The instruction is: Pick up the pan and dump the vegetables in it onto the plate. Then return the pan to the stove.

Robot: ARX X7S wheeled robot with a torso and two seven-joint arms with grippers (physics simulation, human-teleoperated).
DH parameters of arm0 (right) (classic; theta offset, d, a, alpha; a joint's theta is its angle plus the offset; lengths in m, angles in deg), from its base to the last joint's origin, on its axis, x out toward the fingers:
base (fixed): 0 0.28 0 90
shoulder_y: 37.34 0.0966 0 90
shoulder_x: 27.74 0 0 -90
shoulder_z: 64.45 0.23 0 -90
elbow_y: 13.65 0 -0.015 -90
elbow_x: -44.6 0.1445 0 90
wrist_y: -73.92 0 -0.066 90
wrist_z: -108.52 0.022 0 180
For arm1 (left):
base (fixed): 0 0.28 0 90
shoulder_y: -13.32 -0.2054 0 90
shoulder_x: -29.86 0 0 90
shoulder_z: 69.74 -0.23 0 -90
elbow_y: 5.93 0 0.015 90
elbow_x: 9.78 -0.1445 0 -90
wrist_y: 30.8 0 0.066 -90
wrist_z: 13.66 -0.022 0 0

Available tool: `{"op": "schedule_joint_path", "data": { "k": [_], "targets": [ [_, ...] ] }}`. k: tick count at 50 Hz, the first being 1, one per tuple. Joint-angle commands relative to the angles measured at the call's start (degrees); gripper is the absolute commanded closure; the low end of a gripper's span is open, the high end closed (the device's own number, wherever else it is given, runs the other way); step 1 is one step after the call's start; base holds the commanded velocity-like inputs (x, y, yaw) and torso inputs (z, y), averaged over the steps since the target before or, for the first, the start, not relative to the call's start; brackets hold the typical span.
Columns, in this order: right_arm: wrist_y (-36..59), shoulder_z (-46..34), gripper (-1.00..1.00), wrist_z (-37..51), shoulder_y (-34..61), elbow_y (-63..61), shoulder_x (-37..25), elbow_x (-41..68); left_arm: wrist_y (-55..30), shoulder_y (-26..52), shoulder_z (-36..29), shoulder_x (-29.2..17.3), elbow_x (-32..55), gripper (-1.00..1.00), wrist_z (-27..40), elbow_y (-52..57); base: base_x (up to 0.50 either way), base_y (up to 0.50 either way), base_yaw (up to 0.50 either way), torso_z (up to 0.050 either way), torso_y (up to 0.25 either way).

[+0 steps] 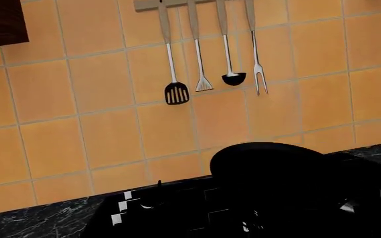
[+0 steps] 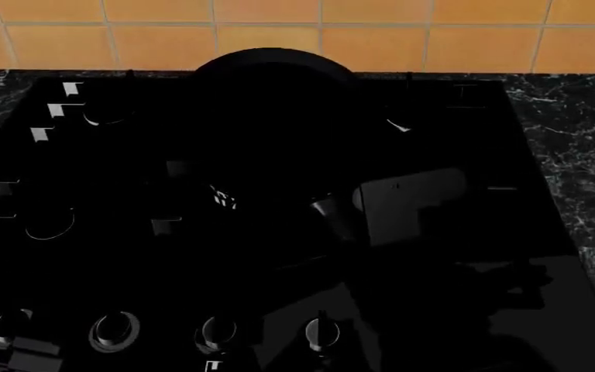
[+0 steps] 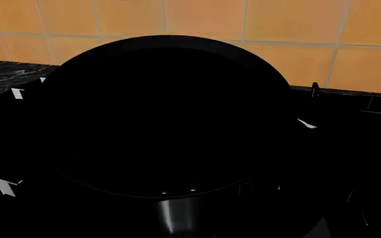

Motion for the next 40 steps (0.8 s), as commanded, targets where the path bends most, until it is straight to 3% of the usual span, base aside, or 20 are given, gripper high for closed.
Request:
{"op": "schedule_joint_path", "data": {
  "k": [1, 16, 19, 20, 32, 40],
  "targets": [
    [-5.29, -1.63, 1.00, -2.74, 5.04, 7.10, 3.14, -3.47, 1.35, -0.87, 0.02, 0.02, 0.04, -1.00, -0.04, -0.90, 0.00, 0.00, 0.00, 0.000, 0.000],
    [-11.82, -3.73, 1.00, -4.50, 9.42, 22.25, 6.02, -5.98, 3.97, -2.93, 0.34, -0.05, -0.05, -1.00, -0.17, -2.00, 0.00, 0.00, 0.00, 0.001, 0.001],
    [-9.06, -4.91, 1.00, -4.41, 9.12, 21.36, 6.02, -6.16, 4.30, -3.00, 0.20, 0.02, -0.12, -1.00, -0.21, -2.48, 0.01, 0.00, 0.00, 0.000, 0.000],
    [-7.40, -5.39, -1.00, -5.22, 8.77, 19.83, 5.60, -5.71, 4.52, -3.14, 0.12, 0.04, -0.15, -1.00, -0.25, -2.53, 0.00, 0.00, 0.00, 0.000, 0.000],
    [-0.26, -3.26, -1.00, -1.08, 5.07, 3.19, 1.31, -2.96, 5.56, -2.20, -0.97, 0.40, 0.06, -1.00, -1.07, -4.60, 0.00, 0.00, 0.00, 0.000, 0.000],
    [8.67, -0.07, -1.00, 6.59, -1.68, -24.07, -4.85, -0.23, 4.79, -0.67, -2.09, 0.57, 0.30, -1.00, -1.44, -5.45, 0.00, 0.00, 0.00, 0.000, 0.000]
  ]
}}
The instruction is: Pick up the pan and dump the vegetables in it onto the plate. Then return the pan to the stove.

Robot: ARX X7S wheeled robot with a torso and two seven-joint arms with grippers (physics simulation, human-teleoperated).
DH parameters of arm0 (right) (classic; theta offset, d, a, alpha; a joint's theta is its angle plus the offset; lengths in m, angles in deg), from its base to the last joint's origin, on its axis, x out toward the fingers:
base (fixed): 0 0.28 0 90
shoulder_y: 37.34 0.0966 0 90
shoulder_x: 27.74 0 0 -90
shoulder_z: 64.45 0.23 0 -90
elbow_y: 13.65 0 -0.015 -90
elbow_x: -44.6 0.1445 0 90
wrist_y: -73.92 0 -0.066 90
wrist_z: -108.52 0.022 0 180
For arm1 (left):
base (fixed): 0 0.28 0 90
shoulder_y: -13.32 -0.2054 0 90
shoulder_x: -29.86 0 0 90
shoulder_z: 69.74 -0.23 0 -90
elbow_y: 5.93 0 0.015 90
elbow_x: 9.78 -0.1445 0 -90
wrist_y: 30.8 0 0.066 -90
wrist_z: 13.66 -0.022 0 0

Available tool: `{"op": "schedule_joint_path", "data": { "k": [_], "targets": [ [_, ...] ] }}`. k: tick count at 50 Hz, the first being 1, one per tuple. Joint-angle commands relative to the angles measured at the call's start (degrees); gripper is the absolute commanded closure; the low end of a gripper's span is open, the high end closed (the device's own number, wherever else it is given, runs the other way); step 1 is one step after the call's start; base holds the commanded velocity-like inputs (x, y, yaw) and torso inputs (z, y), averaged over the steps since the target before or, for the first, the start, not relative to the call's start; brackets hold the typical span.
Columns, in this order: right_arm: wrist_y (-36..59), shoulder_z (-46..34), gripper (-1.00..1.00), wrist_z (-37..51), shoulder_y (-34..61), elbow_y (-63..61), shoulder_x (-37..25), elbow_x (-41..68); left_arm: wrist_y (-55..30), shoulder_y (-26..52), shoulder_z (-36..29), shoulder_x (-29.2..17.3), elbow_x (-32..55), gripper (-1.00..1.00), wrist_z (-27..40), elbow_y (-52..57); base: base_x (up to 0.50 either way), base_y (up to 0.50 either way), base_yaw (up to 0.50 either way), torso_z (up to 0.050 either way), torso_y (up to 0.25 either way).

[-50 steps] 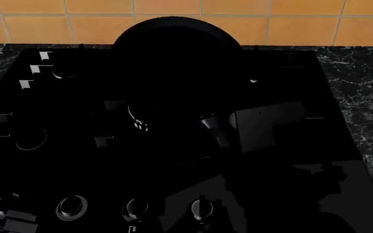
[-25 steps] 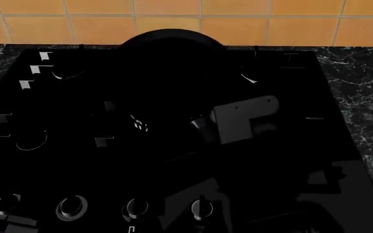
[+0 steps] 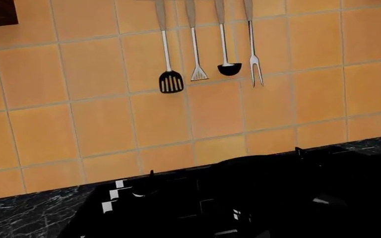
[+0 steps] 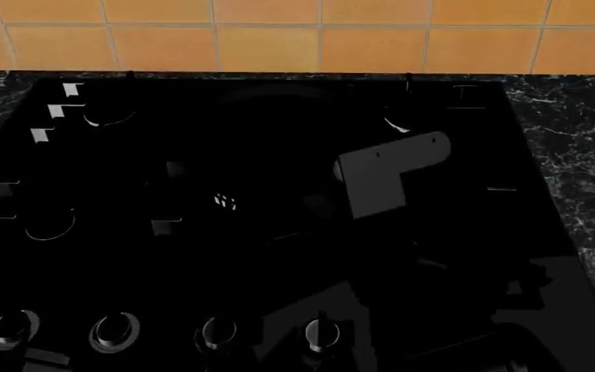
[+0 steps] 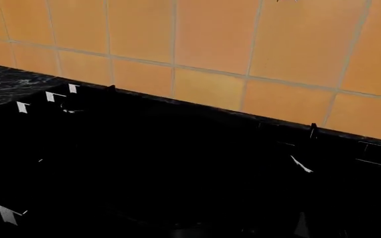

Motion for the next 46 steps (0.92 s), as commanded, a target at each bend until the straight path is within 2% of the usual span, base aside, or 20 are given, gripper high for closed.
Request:
{"op": "schedule_joint_path", "data": {
  "k": [1, 10, 17, 28, 39, 46],
  "targets": [
    [9.36, 2.77, -1.00, 6.80, -6.44, -25.54, -5.87, 2.89, -0.23, 1.44, -1.18, 0.22, 0.28, -1.00, -0.53, -1.36, 0.00, 0.00, 0.00, 0.000, 0.000],
    [15.25, 5.59, -1.00, 12.41, -14.27, -41.76, -9.71, 5.22, -0.05, 2.17, -1.81, 0.24, 0.21, -1.00, -0.70, -1.78, 0.00, 0.00, 0.00, 0.000, 0.000],
    [17.45, 7.37, -1.00, 14.90, -20.58, -49.82, -11.94, 6.87, 0.14, 3.05, -2.53, 0.36, 0.12, -1.00, -1.00, -2.46, 0.00, 0.00, 0.00, 0.000, 0.000],
    [20.86, 14.28, -1.00, 18.52, -27.39, -62.15, -15.30, 11.23, -0.14, 4.98, -4.12, 0.81, -0.06, -1.00, -1.39, -3.47, 0.00, 0.00, 0.00, 0.000, 0.000],
    [19.13, 19.44, -1.00, 19.51, -33.66, -68.08, -17.28, 13.11, 0.00, 4.79, -4.61, 0.58, -0.26, -1.00, -1.21, -2.99, 0.00, 0.00, 0.00, 0.000, 0.000],
    [13.22, 23.04, -1.00, 18.74, -39.91, -68.11, -17.75, 11.59, 1.02, 4.86, -5.72, 0.73, -0.60, -1.00, -1.74, -3.47, 0.00, 0.00, 0.00, 0.000, 0.000]
  ]
}}
